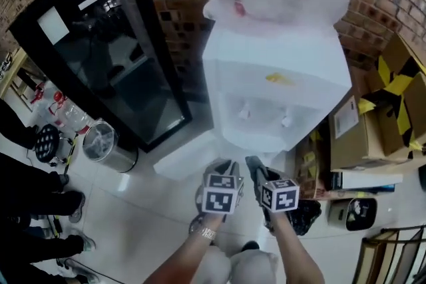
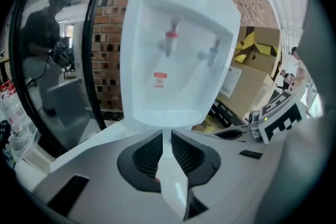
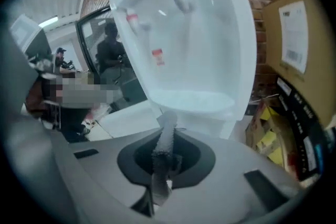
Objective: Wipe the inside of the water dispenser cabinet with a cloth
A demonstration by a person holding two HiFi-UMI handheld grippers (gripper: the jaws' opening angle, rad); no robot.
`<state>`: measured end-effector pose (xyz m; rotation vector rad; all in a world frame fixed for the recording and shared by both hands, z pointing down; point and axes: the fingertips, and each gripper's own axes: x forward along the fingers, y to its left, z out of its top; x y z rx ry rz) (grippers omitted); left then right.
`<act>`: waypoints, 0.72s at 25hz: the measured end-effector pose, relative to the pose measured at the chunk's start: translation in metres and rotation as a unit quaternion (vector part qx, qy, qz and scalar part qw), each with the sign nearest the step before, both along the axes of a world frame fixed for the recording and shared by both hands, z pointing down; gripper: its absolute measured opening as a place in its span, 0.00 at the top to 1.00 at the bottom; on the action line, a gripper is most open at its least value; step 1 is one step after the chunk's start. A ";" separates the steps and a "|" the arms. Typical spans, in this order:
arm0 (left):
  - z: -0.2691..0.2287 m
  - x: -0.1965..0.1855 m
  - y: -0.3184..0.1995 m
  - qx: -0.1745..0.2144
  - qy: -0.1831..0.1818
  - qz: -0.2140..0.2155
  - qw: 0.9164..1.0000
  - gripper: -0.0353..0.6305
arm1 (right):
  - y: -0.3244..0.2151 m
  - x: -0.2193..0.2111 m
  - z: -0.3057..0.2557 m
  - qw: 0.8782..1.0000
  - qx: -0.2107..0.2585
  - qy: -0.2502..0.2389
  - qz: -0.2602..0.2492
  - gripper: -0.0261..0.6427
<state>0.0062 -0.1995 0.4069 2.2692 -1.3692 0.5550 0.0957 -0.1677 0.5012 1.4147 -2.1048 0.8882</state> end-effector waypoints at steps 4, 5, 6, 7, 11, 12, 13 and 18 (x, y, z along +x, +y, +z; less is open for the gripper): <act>0.053 -0.006 -0.045 0.023 -0.012 0.002 1.000 0.87 | -0.043 0.002 0.086 1.000 0.020 0.009 -0.014 0.93; 0.063 -0.006 -0.053 0.031 -0.012 -0.001 0.999 0.87 | -0.054 0.002 0.102 1.000 0.026 0.009 -0.010 0.93; 0.072 -0.006 -0.059 0.036 -0.009 -0.004 0.999 0.87 | -0.063 0.001 0.115 0.999 0.032 0.008 -0.008 0.93; 0.081 -0.004 -0.064 0.040 -0.003 -0.007 0.999 0.87 | -0.072 -0.001 0.125 0.999 0.037 0.005 -0.009 0.93; 0.109 0.004 -0.072 0.044 0.019 -0.021 0.999 0.87 | -0.103 -0.006 0.143 0.998 0.059 -0.006 -0.008 0.93; 0.113 0.006 -0.072 0.043 0.022 -0.022 0.999 0.87 | -0.110 -0.006 0.144 0.998 0.067 -0.007 -0.003 0.93; 0.118 0.006 -0.071 0.041 0.024 -0.024 0.999 0.87 | -0.116 -0.008 0.145 0.997 0.073 -0.009 0.001 0.93; 0.131 0.011 -0.066 0.031 0.016 -0.020 0.999 0.87 | -0.136 -0.030 0.141 0.995 0.096 -0.022 0.002 0.93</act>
